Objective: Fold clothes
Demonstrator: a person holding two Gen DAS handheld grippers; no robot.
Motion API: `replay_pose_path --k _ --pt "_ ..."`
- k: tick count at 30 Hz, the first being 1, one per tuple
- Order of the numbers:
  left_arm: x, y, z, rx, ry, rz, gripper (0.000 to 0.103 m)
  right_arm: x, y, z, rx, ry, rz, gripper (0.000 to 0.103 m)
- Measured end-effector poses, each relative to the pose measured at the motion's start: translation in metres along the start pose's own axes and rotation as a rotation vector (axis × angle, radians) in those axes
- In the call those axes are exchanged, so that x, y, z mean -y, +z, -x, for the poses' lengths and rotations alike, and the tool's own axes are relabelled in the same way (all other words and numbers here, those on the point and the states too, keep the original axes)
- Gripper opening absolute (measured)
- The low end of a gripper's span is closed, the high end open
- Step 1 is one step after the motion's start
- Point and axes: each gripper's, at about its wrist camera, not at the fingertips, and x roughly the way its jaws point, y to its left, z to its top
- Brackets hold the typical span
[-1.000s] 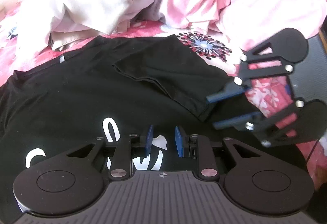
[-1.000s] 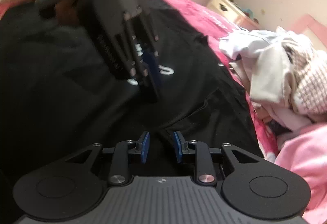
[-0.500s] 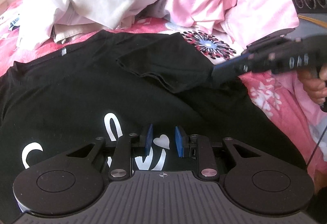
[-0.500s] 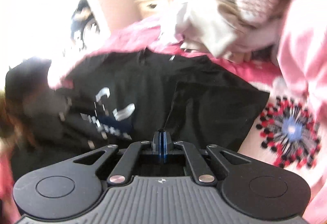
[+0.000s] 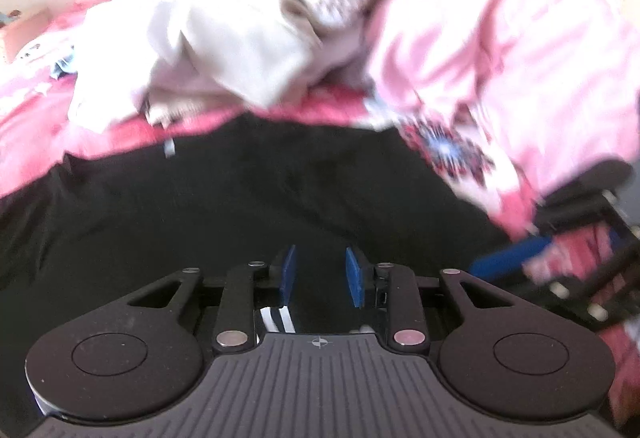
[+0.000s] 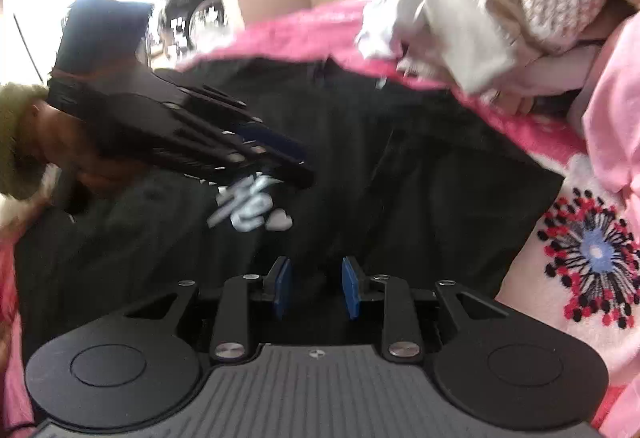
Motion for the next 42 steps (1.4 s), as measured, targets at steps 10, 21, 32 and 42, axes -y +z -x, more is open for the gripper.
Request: replay_pose_path --k 10,21,32,42 --pt "0.009 0.026 -0.071 -0.019 0.068 -0.007 0.028 0.037 -0.016 0.002 -0.052 -0.215 -0.184 0.027" --pt "-0.006 0.032 -0.056 0.021 0.072 0.03 0.03 0.03 -0.015 0.02 -0.021 -0.219 -0.211 0.027" --pt "0.052 0.069 -0.107 0.011 -0.062 -0.031 0.032 0.035 -0.006 0.006 0.022 -0.271 -0.238 0.027" --pt "0.061 0.066 -0.14 -0.019 0.002 0.066 0.032 0.009 -0.003 0.002 0.085 -0.238 -0.082 0.027"
